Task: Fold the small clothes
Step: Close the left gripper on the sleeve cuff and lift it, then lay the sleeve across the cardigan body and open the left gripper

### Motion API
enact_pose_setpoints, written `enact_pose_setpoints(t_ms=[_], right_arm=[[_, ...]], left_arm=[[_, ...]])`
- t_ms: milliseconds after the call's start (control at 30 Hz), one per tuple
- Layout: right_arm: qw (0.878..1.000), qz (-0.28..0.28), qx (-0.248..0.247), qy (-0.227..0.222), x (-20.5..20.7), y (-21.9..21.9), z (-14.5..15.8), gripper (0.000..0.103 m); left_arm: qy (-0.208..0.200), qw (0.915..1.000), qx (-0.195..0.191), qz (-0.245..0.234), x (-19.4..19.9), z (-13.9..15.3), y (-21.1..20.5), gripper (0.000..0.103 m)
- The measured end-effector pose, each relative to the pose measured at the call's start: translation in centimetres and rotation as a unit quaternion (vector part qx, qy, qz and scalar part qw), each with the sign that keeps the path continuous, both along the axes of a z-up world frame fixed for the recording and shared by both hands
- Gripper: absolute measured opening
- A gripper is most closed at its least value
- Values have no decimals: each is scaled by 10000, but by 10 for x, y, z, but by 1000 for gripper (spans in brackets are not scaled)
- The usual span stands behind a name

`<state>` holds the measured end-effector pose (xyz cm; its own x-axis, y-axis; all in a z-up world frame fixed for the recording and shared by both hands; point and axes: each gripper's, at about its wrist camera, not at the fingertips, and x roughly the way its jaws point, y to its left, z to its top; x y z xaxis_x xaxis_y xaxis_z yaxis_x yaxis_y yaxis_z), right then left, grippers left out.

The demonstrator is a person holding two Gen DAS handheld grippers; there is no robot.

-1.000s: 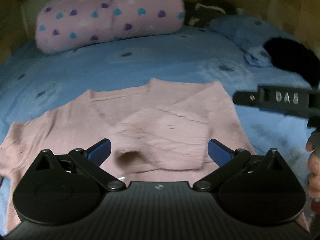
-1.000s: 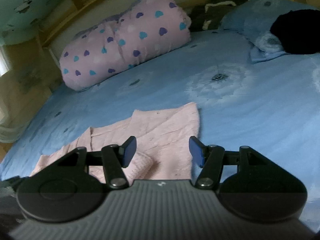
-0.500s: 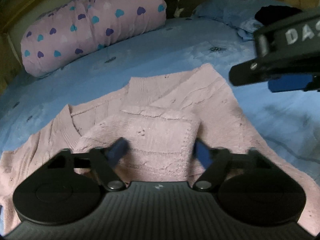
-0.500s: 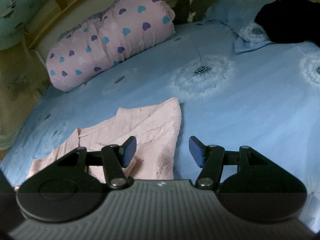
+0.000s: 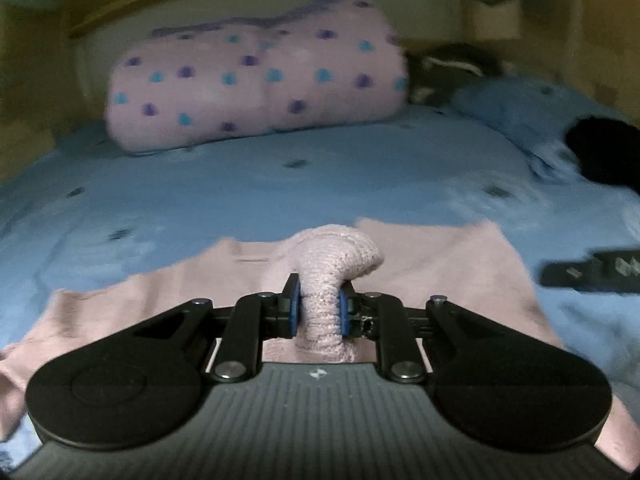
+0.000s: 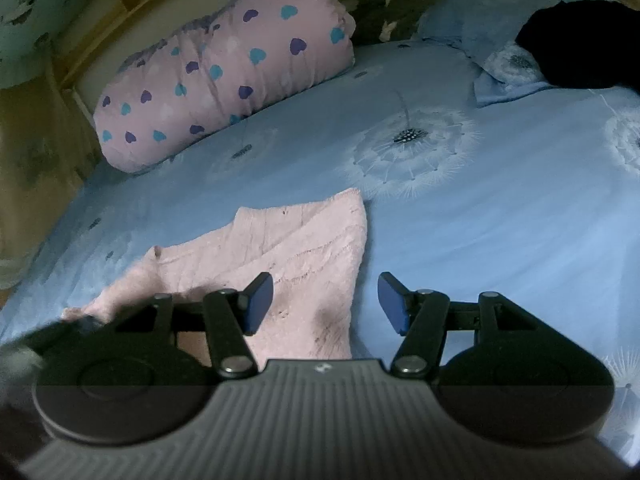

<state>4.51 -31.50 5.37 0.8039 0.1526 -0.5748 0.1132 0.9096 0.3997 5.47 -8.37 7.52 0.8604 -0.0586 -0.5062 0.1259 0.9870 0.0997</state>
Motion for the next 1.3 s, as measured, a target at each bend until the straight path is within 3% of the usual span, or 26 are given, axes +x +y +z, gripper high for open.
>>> enact_pose_setpoints(t_ms=[133,300,400,467,633,800,900,1000,1100,1167,1233,1300], right_arm=[[10000,25,-25,34,2,2,-2,61],[9997,123,-168,119,4,8,-5,61],[9994,181,-254,172,6,12,-8,61],[9992,216,-288,189,7,14,-9,61],[9986,265,-392,228,7,19,-11,61],[9983,255,-439,289,8,21,-13,61],[9980,263,-480,305,9,23,-14,61],[9978,248,-508,335,10,23,-16,61],[9980,238,-514,277,10,24,-14,61],[9978,260,-565,227,9,26,-13,61],[9973,271,-648,230,10,29,-14,61],[9967,280,-710,269,11,30,-16,61]], left_arm=[[96,9983,-111,557,10,3,44,22],[481,9898,-205,1323,14,-15,93,26],[732,9846,-358,1545,18,-23,116,41],[788,9833,-456,1575,18,-25,127,58],[648,9879,-417,1348,18,-22,134,74],[576,9933,-310,953,33,-28,125,75],[679,9918,-249,1053,47,-38,127,75],[939,9890,-469,1045,59,-51,134,75],[1016,9878,-714,941,63,-60,137,68],[880,9906,-706,779,61,-58,133,37],[743,9917,-659,815,60,-53,131,15],[533,9925,-722,832,59,-44,135,15]])
